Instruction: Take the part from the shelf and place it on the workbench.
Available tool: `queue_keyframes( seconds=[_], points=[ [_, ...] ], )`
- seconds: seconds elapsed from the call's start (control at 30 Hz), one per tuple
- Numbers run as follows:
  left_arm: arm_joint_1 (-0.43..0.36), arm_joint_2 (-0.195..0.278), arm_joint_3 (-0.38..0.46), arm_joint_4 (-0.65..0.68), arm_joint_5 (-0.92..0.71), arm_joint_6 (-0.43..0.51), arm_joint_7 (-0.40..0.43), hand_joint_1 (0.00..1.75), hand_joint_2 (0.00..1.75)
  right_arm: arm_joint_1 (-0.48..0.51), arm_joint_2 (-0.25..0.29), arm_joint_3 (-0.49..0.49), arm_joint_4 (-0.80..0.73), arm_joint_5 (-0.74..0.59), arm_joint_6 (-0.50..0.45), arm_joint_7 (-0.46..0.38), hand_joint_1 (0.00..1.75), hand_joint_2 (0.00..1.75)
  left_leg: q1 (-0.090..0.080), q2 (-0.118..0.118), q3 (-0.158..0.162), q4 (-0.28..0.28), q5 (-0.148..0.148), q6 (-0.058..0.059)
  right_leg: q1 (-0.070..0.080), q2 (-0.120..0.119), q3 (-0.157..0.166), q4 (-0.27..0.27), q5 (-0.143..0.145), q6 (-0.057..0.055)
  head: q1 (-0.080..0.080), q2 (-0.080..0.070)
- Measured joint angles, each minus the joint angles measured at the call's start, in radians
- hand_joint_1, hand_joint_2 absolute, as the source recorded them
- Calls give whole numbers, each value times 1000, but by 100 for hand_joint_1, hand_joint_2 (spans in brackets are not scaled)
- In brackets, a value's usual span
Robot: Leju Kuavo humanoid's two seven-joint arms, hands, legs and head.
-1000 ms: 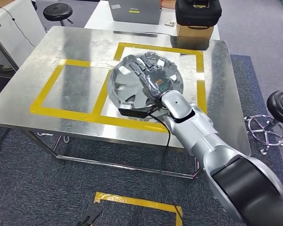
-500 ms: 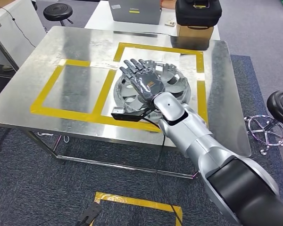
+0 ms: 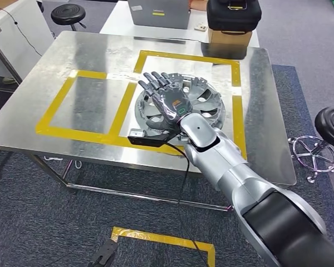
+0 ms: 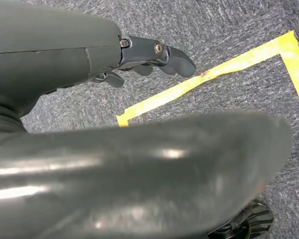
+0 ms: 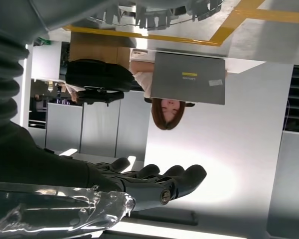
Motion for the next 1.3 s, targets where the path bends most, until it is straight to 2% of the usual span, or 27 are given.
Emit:
queue_keyframes(
  seconds=[0.4,0.53,0.6,0.67,0.73,0.77,0.8,0.83,0.9,0.93,0.97,1.0,1.07,1.1,1.13,1.2,1.23,1.27,1.3],
  points=[
    [0,0,2,0,4,-1,0,0,0,6,0,0,-2,-5,0,-1,0,0,0,0,0,0,0,0,0,0,0,0,0,0,0,0],
    [0,1,9,0,16,-12,0,0,0,12,-1,0,-7,-14,0,-3,0,0,-5,0,0,2,-1,9,-5,1,3,-8,5,9,-1,0],
    [0,1,16,0,19,-16,-1,0,0,15,-3,0,-8,-16,-1,-3,0,0,0,3,6,-11,7,15,-4,0,-3,0,-3,13,0,0],
    [-1,1,21,0,21,-18,-2,0,0,18,-5,0,-8,-17,-1,-3,0,0,5,7,11,-22,13,19,-3,-1,-33,68,-51,15,3,0],
    [-2,1,23,0,21,-19,-2,0,0,25,-8,0,-8,-18,-1,-3,0,0,5,8,10,-23,15,20,-4,-2,-89,200,-116,18,5,0],
    [-1,1,24,0,21,-19,-2,0,0,31,-10,0,-8,-18,0,-2,0,0,6,8,10,-23,15,19,-4,-2,-111,253,-132,20,5,0],
    [0,1,25,0,22,-20,-2,0,0,36,-12,0,-8,-18,0,-2,0,0,6,9,10,-22,16,18,-5,-2,-119,273,-130,22,6,0],
    [0,1,25,0,22,-20,-2,0,0,39,-13,0,-8,-18,0,-1,0,0,8,8,10,-22,17,15,-7,-3,-107,253,-110,24,6,0],
    [1,1,26,0,23,-21,-2,0,0,41,-14,1,-8,-18,0,0,0,0,13,8,8,-19,18,5,-13,-4,-42,132,-52,31,6,0],
    [0,1,27,0,23,-21,-2,0,0,40,-14,1,-8,-18,0,0,0,0,13,7,6,-16,19,-3,-14,-1,-10,75,-31,30,7,0],
    [0,2,27,0,23,-21,-2,0,0,39,-14,1,-8,-18,0,1,0,0,13,6,4,-13,21,-11,-15,2,11,37,-20,27,8,0],
    [0,2,28,0,23,-21,-2,0,0,40,-14,1,-8,-18,1,2,0,0,13,5,1,-11,24,-20,-14,5,18,22,-19,19,8,0],
    [1,3,29,0,24,-20,-2,0,0,41,-15,2,-8,-18,1,3,0,0,14,4,-4,-12,33,-34,-10,8,9,25,-13,-3,8,0],
    [2,3,29,0,24,-20,-2,0,0,41,-15,2,-8,-18,1,3,0,0,16,5,-9,-8,27,-39,-9,8,3,25,-8,-14,7,0],
    [2,3,30,0,24,-20,-2,0,0,40,-14,2,-8,-18,1,3,0,0,17,6,-17,8,8,-44,-10,8,-3,24,-2,-24,7,0],
    [1,3,30,0,24,-20,-2,0,0,40,-14,2,-8,-19,1,3,0,0,16,9,-54,103,-69,-48,-9,6,-18,22,13,-39,4,0],
    [1,3,30,0,24,-19,-2,0,0,41,-14,2,-8,-19,1,3,0,0,16,9,-77,171,-111,-49,-7,5,-27,22,20,-43,3,0],
    [1,3,30,0,24,-19,-2,0,0,41,-14,2,-8,-19,1,3,0,0,15,9,-95,229,-140,-48,-4,5,-37,22,27,-45,3,0],
    [1,3,30,0,24,-19,-2,0,0,42,-14,3,-8,-19,1,3,0,0,15,9,-100,264,-151,-47,-1,4,-47,22,35,-47,3,0]
  ],
)
